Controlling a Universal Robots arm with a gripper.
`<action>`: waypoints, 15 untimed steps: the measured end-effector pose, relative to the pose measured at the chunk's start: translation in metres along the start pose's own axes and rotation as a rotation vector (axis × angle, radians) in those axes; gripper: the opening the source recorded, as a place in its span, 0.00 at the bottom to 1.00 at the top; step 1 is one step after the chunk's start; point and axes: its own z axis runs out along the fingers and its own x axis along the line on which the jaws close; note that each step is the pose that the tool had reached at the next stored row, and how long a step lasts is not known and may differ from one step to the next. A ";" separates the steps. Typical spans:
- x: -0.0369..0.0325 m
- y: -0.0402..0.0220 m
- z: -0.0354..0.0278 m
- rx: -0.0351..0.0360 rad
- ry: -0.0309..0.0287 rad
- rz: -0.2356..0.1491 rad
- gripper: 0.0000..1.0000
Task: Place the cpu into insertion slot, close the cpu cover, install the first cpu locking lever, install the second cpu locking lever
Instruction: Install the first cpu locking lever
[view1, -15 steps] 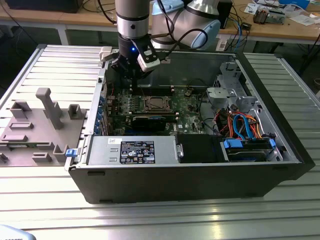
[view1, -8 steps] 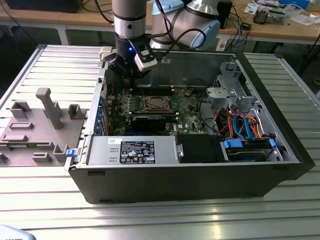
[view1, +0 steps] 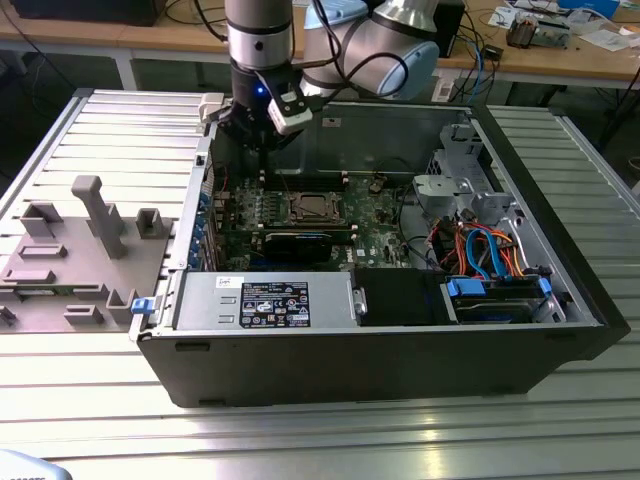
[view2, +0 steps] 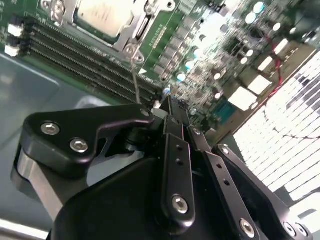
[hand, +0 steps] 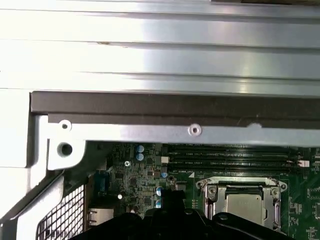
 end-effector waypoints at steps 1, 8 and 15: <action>-0.0008 0.0018 0.0002 0.0001 0.0001 0.000 0.11; -0.0095 0.0032 0.0015 0.0005 0.0002 -0.002 0.11; -0.0161 0.0031 0.0014 0.0005 0.0003 -0.003 0.11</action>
